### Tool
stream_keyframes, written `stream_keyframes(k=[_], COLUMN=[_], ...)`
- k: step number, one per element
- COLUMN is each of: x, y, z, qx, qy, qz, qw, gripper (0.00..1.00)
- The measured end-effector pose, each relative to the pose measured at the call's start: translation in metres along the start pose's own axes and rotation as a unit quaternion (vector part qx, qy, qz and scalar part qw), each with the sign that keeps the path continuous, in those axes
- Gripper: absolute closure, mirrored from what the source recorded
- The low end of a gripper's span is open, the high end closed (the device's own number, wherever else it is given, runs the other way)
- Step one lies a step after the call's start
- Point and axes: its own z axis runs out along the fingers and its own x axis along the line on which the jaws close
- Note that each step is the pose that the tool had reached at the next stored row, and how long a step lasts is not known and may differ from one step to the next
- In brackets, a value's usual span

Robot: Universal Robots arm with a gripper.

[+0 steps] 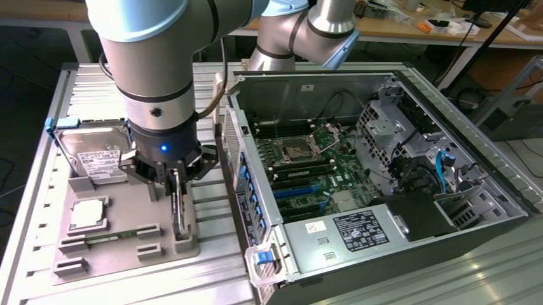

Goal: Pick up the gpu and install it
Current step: 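Pick up the gpu and move the gpu toward the slot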

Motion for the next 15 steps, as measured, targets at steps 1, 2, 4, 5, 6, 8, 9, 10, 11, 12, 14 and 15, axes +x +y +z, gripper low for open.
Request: stream_keyframes(k=[1,2,4,5,6,8,9,10,11,12,14,15], x=[0.0,0.0,0.0,0.0,0.0,0.0,0.0,0.0,0.0,-0.0001,-0.0002,-0.0002], y=[0.0,0.0,0.0,0.0,0.0,0.0,0.0,0.0,0.0,0.0001,0.0002,0.0003], z=[0.0,0.0,0.0,0.0,0.0,0.0,0.0,-0.0001,-0.0015,-0.0025,-0.0048,-0.0061], qx=[0.0,0.0,0.0,0.0,0.0,0.0,0.0,0.0,0.0002,0.0,0.0,0.0001], qy=[0.0,0.0,0.0,0.0,0.0,0.0,0.0,0.0,0.0002,0.0,0.0,0.0001], qz=[0.0,0.0,0.0,0.0,0.0,0.0,0.0,0.0,0.0,0.0,0.0,0.0], qw=[1.0,1.0,1.0,1.0,1.0,1.0,1.0,1.0,1.0,1.0,1.0,1.0], gripper=[0.73,0.73,0.73,0.73,0.73,0.73,0.73,0.73,0.73,0.73,0.73,0.73])
